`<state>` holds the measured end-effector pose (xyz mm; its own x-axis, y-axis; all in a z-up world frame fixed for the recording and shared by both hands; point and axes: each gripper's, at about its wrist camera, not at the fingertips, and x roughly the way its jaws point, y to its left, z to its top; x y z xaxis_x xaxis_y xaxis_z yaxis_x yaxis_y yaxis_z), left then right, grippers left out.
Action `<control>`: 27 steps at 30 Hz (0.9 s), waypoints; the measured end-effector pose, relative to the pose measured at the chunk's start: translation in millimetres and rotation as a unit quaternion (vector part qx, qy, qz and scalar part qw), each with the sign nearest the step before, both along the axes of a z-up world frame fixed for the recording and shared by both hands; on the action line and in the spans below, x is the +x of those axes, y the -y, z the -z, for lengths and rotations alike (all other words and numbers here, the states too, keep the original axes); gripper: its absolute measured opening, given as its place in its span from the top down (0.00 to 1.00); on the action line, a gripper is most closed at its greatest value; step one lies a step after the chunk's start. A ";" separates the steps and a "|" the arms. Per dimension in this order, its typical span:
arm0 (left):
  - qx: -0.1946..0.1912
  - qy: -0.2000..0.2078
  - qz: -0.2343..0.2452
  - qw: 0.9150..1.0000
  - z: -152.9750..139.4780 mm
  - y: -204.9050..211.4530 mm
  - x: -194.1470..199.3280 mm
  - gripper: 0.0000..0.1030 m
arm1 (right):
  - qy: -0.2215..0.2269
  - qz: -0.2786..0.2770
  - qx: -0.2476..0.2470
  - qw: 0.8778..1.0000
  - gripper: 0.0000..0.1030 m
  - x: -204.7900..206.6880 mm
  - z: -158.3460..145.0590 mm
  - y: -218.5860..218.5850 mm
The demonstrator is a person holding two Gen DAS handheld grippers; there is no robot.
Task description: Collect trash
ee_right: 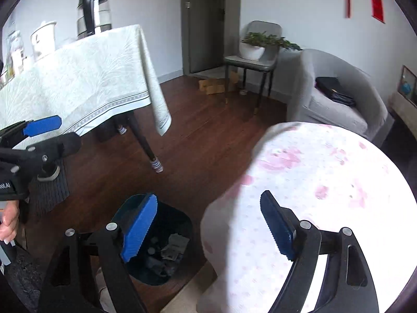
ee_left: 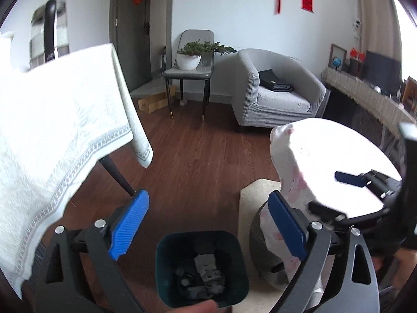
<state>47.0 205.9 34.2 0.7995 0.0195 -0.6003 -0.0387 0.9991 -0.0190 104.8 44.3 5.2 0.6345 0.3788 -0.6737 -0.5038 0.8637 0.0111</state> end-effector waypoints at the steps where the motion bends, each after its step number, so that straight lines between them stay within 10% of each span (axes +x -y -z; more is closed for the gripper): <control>1: 0.006 0.005 0.003 1.000 -1.0 6.6 -0.7 0.08 | -0.002 0.015 0.006 1.000 0.15 -0.5 -1.3 11.0; 27: 0.048 0.021 0.020 0.998 8.4 74.1 -87.3 0.03 | 0.061 0.190 0.057 0.978 0.03 -128.3 -31.4 222.1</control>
